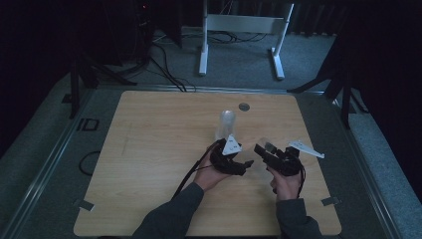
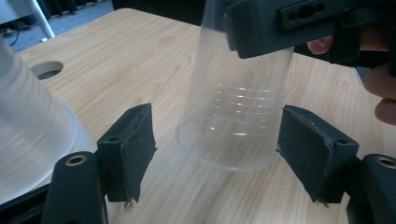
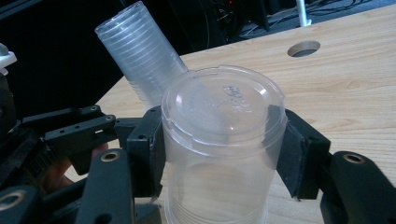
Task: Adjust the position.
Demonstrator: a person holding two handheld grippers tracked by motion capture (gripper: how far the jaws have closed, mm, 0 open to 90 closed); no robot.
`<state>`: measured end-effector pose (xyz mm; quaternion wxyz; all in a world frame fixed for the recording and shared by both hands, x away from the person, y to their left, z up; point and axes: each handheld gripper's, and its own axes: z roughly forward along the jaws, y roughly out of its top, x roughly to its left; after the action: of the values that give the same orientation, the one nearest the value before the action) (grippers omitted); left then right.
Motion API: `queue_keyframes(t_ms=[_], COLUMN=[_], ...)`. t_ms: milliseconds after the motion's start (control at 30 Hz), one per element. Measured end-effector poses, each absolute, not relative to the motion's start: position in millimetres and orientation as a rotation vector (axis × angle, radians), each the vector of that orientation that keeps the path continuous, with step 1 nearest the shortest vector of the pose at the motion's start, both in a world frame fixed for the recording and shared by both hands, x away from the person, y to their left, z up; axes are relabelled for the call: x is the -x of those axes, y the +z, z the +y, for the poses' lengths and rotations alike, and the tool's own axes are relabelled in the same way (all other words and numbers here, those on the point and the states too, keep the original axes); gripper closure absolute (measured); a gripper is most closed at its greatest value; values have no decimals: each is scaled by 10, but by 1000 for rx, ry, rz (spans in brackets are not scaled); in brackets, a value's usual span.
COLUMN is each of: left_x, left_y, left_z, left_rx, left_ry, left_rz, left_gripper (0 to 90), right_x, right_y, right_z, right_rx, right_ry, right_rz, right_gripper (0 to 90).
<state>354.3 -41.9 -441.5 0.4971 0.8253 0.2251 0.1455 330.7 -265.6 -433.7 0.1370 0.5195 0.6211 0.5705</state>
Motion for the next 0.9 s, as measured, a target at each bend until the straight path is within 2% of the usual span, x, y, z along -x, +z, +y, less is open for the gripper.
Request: queue_keyframes(t_ms=[267,433,900], left_x=[-3547,-3536,-3536], left_y=[-4425,-4429,-4489], left_z=[-447,-470,-541], left_rx=[-1998,-1985,-1987], left_ry=[362,361,348], left_rz=[543,525,502], left_gripper=[257,206,189], right_x=[-3314,-3317,-3331], right_y=[-4357,-4362,-4393], right_z=[-2656,-2645,-2670], right_rx=[-1529,-1535,-1593], right_ry=[1712,1733,1847], right_rz=[1809,1814,1796], right_gripper=[415,416,418])
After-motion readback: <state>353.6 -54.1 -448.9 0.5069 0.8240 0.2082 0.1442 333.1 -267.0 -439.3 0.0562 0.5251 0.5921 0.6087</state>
